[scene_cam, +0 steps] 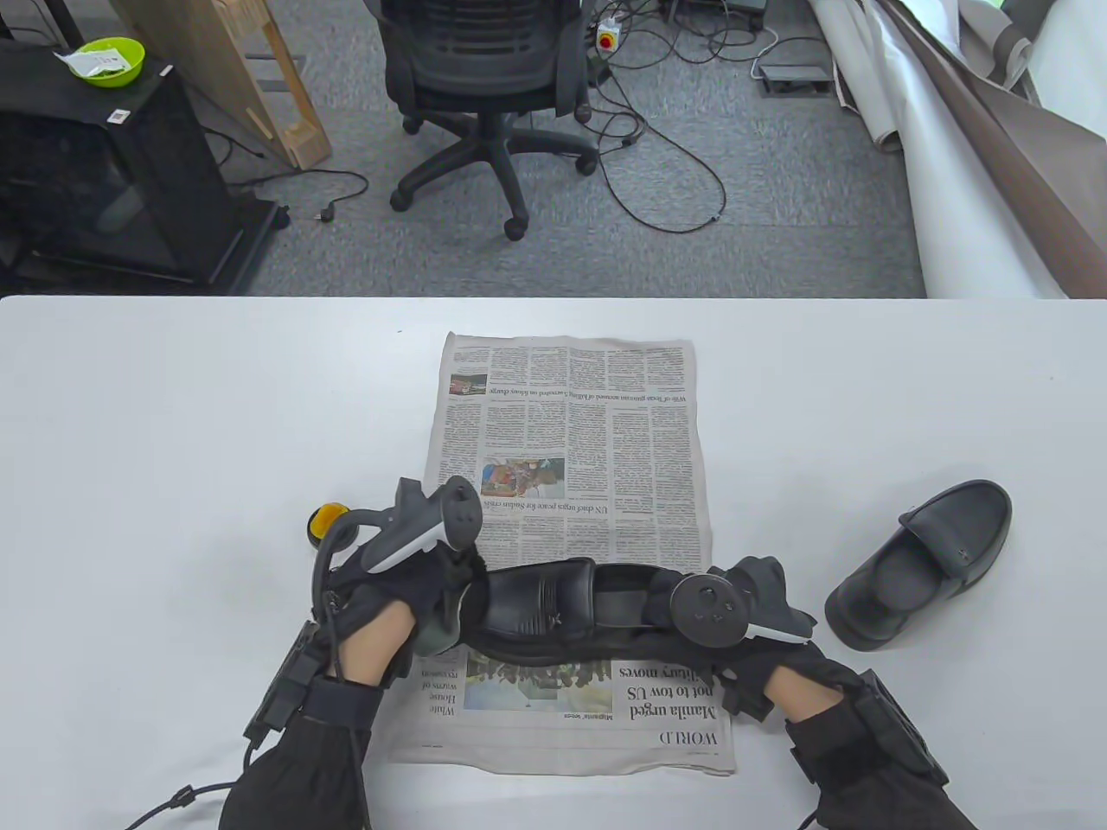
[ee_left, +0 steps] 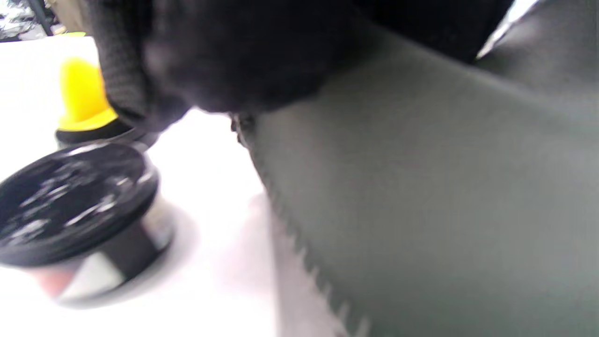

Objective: Dip and apply built-in sponge shoe polish on shoes

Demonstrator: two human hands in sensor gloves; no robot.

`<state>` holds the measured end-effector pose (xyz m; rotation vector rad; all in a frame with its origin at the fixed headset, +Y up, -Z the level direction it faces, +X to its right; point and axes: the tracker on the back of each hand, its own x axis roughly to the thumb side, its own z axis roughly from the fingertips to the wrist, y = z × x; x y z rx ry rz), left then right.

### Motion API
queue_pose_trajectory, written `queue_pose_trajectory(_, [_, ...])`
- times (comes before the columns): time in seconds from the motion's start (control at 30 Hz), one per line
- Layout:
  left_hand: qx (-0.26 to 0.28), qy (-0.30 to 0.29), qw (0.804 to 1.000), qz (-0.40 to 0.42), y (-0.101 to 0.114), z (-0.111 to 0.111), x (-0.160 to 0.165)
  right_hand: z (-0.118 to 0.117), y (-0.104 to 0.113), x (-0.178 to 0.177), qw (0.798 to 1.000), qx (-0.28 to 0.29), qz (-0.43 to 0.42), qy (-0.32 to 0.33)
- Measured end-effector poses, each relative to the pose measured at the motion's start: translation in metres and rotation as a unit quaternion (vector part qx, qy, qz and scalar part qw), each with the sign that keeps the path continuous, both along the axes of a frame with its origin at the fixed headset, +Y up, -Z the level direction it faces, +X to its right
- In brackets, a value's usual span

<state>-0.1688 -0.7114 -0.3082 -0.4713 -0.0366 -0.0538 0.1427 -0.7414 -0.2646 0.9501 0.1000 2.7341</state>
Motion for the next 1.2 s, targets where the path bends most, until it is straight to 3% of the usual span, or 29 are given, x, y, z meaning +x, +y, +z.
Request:
queue_pose_trajectory(0.1, [0.009, 0.002, 1.0, 0.004, 0.002, 0.006, -0.005, 0.0, 0.0, 0.0, 1.0, -0.001, -0.002, 0.001])
queue_pose_trajectory(0.17, [0.065, -0.008, 0.998, 0.008, 0.008, 0.011, 0.006, 0.0, 0.0, 0.0, 1.0, -0.001, -0.002, 0.001])
queue_pose_trajectory(0.2, [0.101, -0.02, 0.994, 0.036, 0.013, 0.014, 0.017, 0.0, 0.0, 0.0, 1.0, -0.001, -0.003, 0.001])
queue_pose_trajectory(0.33, [0.154, -0.074, 0.973, 0.156, 0.021, 0.025, 0.068, -0.001, 0.0, 0.0, 1.0, -0.003, -0.005, 0.002])
queue_pose_trajectory(0.4, [0.176, -0.096, 0.964, 0.176, 0.02, 0.03, 0.09, -0.001, 0.0, 0.0, 1.0, -0.003, -0.005, 0.002])
queue_pose_trajectory(0.47, [0.199, -0.08, 0.96, 0.18, 0.013, 0.033, 0.104, -0.001, 0.0, 0.0, 1.0, -0.002, -0.004, 0.002])
queue_pose_trajectory(0.5, [0.204, -0.084, 0.964, 0.147, 0.009, 0.033, 0.11, -0.001, 0.0, 0.0, 1.0, -0.003, -0.005, 0.003])
queue_pose_trajectory(0.87, [0.154, -0.074, 0.983, 0.061, 0.003, 0.029, 0.077, -0.001, 0.0, 0.0, 1.0, -0.003, -0.003, 0.006])
queue_pose_trajectory(1.2, [0.081, -0.008, 0.995, -0.05, 0.006, 0.022, 0.027, -0.001, 0.0, 0.0, 1.0, -0.003, -0.002, 0.006])
